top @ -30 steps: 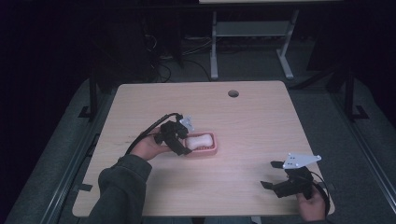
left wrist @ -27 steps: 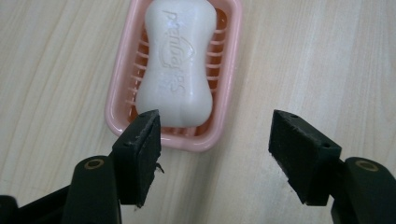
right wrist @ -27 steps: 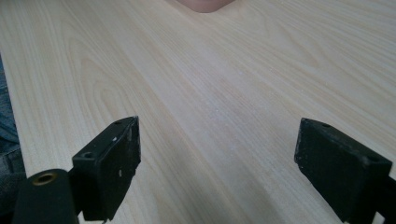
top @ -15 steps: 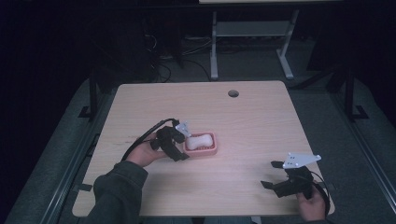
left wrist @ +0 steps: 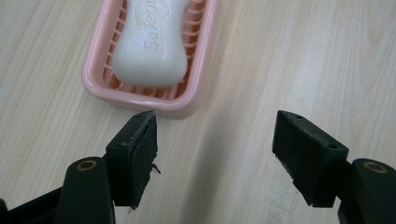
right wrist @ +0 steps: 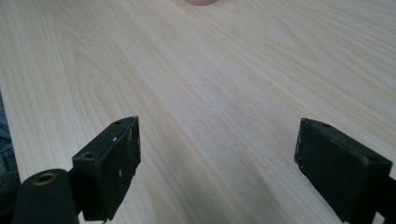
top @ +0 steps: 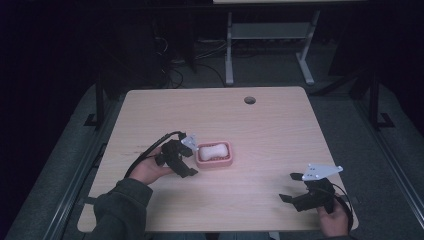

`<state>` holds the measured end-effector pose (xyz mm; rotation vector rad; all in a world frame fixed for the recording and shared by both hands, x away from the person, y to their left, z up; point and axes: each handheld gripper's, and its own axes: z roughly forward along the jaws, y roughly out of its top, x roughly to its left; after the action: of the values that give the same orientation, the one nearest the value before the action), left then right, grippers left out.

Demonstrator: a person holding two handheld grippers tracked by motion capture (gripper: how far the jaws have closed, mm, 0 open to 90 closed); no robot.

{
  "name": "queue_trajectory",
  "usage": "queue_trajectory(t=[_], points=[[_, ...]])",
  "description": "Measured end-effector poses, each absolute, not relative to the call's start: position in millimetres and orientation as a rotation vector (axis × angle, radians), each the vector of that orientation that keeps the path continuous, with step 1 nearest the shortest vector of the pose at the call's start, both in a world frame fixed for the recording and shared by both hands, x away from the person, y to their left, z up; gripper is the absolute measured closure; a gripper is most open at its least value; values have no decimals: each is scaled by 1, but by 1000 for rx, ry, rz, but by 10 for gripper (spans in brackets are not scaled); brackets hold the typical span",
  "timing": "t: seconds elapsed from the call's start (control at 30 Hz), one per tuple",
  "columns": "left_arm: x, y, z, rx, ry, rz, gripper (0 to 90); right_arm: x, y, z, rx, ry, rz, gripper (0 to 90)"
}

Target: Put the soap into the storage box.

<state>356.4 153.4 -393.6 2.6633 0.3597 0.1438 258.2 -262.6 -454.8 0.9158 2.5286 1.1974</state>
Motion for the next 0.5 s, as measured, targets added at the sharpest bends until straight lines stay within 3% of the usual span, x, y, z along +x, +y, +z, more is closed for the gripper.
queue_trajectory(t=[0.5], points=[[341, 166, -394, 2649, 366, 154, 293, 258, -264, -456, 929, 2527, 1181, 142]])
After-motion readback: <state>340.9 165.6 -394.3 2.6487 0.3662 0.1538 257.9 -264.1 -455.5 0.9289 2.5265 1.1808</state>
